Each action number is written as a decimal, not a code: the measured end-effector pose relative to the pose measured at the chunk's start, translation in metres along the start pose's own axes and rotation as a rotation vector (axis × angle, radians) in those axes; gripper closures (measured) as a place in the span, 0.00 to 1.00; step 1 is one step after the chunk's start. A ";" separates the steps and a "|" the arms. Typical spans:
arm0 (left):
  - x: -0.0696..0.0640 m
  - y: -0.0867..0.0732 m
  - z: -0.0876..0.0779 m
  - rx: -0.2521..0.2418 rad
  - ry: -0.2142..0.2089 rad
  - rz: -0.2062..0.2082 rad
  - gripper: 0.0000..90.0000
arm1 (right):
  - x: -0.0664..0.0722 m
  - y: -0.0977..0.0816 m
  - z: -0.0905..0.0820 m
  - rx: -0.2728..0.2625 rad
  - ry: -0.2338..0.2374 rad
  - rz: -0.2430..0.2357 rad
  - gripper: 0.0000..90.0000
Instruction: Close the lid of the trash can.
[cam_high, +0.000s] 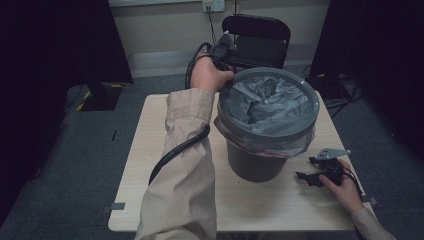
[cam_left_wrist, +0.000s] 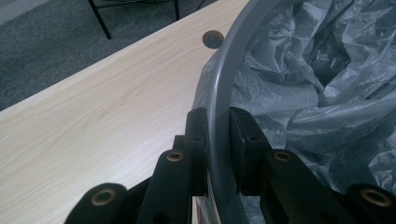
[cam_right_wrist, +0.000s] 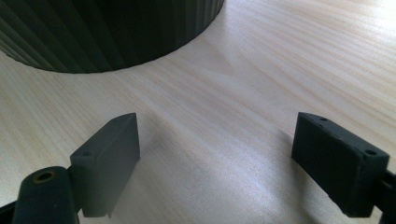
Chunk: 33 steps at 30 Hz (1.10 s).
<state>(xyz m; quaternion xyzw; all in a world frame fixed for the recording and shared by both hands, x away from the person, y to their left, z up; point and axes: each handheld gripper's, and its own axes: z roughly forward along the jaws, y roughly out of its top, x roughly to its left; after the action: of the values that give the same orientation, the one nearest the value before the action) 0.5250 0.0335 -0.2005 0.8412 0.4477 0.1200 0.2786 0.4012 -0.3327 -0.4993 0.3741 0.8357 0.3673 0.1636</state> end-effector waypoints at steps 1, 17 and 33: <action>-0.001 0.000 0.000 0.000 0.004 0.008 0.87 | 0.000 0.000 0.000 0.000 0.001 -0.001 0.16; -0.004 0.000 0.004 -0.011 0.045 0.025 0.87 | 0.000 0.000 0.000 0.000 0.001 -0.001 0.16; -0.004 0.000 0.006 -0.031 0.038 0.038 0.86 | 0.000 0.000 0.000 0.000 0.001 -0.001 0.15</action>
<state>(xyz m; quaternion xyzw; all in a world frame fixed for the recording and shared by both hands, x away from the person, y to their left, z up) 0.5252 0.0279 -0.2050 0.8428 0.4346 0.1481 0.2809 0.4013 -0.3327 -0.4994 0.3734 0.8360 0.3674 0.1634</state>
